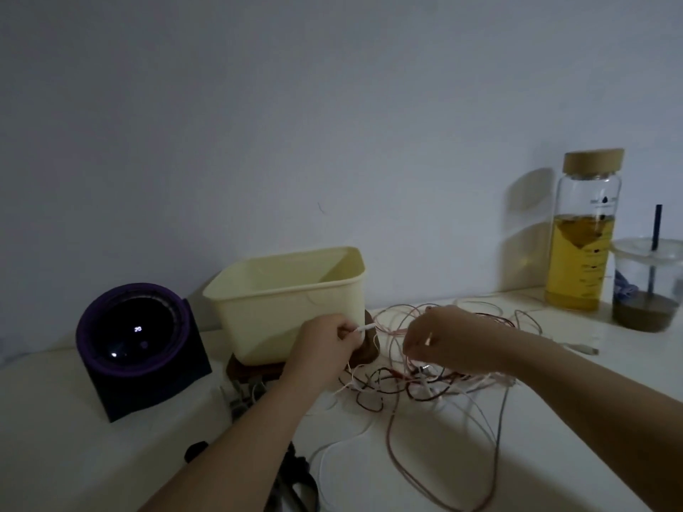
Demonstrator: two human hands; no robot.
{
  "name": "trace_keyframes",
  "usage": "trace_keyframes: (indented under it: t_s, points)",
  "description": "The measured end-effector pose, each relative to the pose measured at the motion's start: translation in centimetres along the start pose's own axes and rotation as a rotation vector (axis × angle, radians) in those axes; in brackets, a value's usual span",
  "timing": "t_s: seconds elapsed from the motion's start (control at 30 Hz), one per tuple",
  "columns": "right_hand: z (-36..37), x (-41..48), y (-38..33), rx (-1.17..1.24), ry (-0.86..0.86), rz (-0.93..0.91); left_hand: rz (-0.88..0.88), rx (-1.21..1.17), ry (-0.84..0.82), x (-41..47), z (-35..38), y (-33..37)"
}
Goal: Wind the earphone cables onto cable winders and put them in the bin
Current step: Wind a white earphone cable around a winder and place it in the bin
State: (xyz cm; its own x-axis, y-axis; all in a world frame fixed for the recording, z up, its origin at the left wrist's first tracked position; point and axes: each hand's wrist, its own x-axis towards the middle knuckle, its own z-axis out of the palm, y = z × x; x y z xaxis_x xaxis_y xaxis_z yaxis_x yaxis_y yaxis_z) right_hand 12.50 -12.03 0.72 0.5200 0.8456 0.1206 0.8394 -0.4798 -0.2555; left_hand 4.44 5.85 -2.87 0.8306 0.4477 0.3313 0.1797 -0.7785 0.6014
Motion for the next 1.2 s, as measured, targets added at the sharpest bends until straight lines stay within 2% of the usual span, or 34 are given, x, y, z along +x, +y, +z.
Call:
trace_keyframes:
  t_s: [0.07, 0.13, 0.3, 0.4, 0.53, 0.63, 0.73, 0.83, 0.9, 0.97, 1.07, 1.13, 1.2]
  points:
    - [-1.2, 0.7, -0.1, 0.060, 0.231, 0.027, 0.093, -0.052, 0.075, -0.1, -1.3, 1.6]
    - [-2.4, 1.4, -0.7, 0.124, 0.354, 0.011, 0.194, -0.050, 0.137, 0.0, -2.6, 3.3]
    - [-5.7, 2.4, -2.6, 0.573, 0.333, -0.070, 0.331, -0.158, 0.201, 0.3, -5.8, 6.6]
    - [-7.7, 2.3, -2.9, 0.532, 0.451, -0.100, 0.358, -0.272, 0.188, 0.9, -7.3, 7.5]
    - [-10.5, 2.5, -2.7, 0.499, 0.584, -0.070, 0.383, -0.254, 0.251, 2.3, -9.0, 8.2]
    - [-12.0, 2.7, -2.0, 0.514, 0.704, -0.006, 0.344, -0.321, 0.286, 3.4, -10.5, 8.3]
    - [-12.9, 2.9, -0.8, 0.665, 0.790, 0.080, 0.207, -0.527, 0.326, 4.4, -12.0, 8.2]
    - [-13.0, 3.3, 0.6, 0.901, 0.775, 0.186, 0.078, -0.848, 0.329, 5.3, -13.3, 8.3]
    - [-12.9, 3.6, 1.4, 1.030, 0.729, 0.268, 0.037, -0.932, 0.348, 5.7, -14.2, 8.1]
    - [-12.7, 3.8, 2.1, 1.172, 0.686, 0.336, 0.059, -0.862, 0.382, 6.1, -14.9, 7.5]
    - [-12.3, 3.8, 3.3, 1.336, 0.661, 0.397, 0.178, -0.517, 0.457, 6.2, -15.9, 6.5]
    - [-12.1, 3.7, 3.9, 1.313, 0.679, 0.438, 0.257, -0.306, 0.496, 6.0, -16.3, 5.7]
    - [-11.8, 3.7, 4.4, 1.190, 0.705, 0.499, 0.267, -0.198, 0.524, 6.0, -16.8, 4.6]
